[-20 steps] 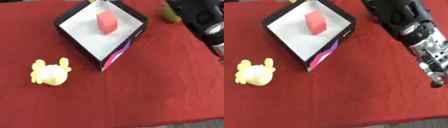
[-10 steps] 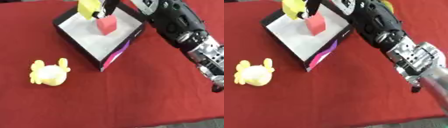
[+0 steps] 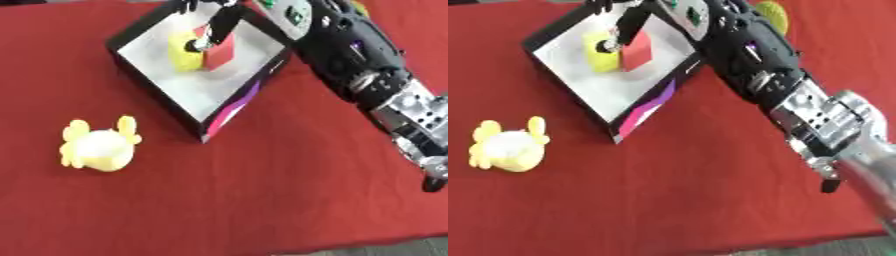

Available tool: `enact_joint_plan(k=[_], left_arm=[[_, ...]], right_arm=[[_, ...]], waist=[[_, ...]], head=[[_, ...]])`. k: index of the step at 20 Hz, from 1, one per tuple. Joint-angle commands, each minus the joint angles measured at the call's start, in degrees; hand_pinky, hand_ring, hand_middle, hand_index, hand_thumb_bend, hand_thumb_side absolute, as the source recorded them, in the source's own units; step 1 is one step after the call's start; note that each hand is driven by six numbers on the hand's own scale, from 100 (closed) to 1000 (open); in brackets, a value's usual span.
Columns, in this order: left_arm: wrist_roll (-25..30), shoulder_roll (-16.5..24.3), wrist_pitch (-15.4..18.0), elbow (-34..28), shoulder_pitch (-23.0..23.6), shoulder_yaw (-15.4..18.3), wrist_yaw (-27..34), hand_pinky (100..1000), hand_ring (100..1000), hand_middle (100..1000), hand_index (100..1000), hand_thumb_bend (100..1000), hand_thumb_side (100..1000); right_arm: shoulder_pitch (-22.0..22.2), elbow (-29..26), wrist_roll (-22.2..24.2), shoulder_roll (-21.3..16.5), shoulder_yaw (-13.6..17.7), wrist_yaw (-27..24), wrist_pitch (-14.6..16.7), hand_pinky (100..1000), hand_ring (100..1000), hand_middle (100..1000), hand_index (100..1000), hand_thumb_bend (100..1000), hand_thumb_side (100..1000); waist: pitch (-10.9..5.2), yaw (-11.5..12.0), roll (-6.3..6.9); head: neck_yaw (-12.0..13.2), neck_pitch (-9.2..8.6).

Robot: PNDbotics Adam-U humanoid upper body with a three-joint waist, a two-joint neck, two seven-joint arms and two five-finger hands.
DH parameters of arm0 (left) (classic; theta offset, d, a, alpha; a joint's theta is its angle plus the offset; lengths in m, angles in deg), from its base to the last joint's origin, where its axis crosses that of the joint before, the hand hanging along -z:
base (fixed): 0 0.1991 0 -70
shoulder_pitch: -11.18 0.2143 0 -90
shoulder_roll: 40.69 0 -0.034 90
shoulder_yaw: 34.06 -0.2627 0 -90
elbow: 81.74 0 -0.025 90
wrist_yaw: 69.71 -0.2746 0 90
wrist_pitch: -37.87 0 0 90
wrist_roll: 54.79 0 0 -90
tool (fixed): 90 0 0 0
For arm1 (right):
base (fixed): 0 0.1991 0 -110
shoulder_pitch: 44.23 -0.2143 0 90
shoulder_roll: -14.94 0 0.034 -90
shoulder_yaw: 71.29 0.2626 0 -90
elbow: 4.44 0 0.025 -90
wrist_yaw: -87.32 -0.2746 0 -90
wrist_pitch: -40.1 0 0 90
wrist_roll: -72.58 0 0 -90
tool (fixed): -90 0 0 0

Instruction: Pick up objects on the table and place them in the box.

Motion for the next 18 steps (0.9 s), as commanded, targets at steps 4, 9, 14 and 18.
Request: enact_joint_plan(k=[4,9,14,18], left_arm=[[-0.9,1.7,-0.1,-0.8,0.4,0.7,0.2,932,743,791,871,256,634],[-0.7,2.4,-0.1,-0.8,1.1,0.6,0.1,931,741,768,870,254,637],[0.9,4.0,0.0,-0.8,1.1,0.1,-0.2,924,734,760,869,249,632],[2.6,6.5,-0.2,-0.8,0.8,-0.7,-0.8,919,734,759,871,258,623]], right_arm=[[0.6,-7.3,-6.2,-5.9,4.3,-7.9,-4.6,925,828,817,905,245,477],[5.5,-22.1,-19.0,-15.9,10.1,-27.9,-13.7,928,809,790,872,100,453],[16.5,-36.9,-28.9,-28.4,15.8,-43.4,-19.1,938,817,799,876,100,610],[26.5,-44.7,-35.5,-34.3,21.9,-52.2,-19.8,939,811,791,870,100,508]], waist=[[-2.15,-0.8,-0.27],[-2.45,-2.0,-0.27],[-2.44,-3.3,-0.34],[-2.33,-4.0,0.1]], head=[[1.0,-0.07],[3.1,-0.07],[4.5,-0.07],[5.4,-0.07]])
